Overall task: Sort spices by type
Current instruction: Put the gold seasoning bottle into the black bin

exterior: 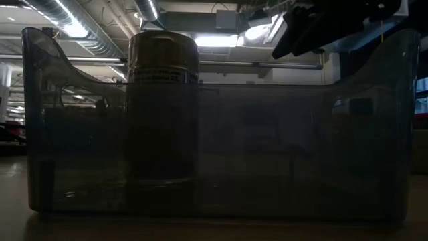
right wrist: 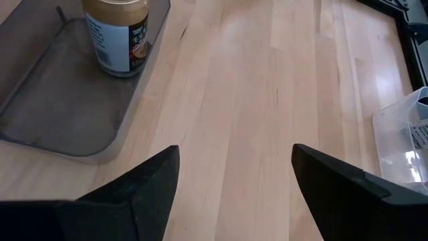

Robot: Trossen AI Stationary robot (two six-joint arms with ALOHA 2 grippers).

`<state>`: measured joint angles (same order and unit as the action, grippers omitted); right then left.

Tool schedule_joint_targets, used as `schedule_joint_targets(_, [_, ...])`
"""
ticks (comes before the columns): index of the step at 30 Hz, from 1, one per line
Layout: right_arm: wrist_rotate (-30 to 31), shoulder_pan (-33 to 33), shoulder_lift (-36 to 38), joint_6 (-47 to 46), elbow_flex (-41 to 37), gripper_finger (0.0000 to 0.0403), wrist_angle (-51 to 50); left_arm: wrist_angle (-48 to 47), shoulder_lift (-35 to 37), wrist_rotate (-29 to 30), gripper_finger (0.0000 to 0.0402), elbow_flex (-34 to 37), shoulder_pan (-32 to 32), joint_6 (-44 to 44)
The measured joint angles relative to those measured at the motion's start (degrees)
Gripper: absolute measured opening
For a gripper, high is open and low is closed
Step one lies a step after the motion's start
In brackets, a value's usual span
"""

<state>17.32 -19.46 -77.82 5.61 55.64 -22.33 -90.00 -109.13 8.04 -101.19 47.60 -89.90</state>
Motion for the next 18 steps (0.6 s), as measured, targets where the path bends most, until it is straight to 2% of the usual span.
schedule_joint_targets(5, [0.0,0.0,0.0,-0.7,0.0,0.0289,0.0,1.6,0.7,0.8,0.0359,0.4,-0.1,-1.8])
schedule_joint_targets(12, [0.0,0.0,0.0,-0.8,0.0,0.0289,-0.1,4.1,0.9,0.3,0.0359,4.9,-1.1,-0.1])
schedule_joint_targets(18, [0.0,0.0,0.0,-0.8,0.0,0.0289,-0.1,6.4,1.0,0.2,0.0359,5.2,-1.3,1.9])
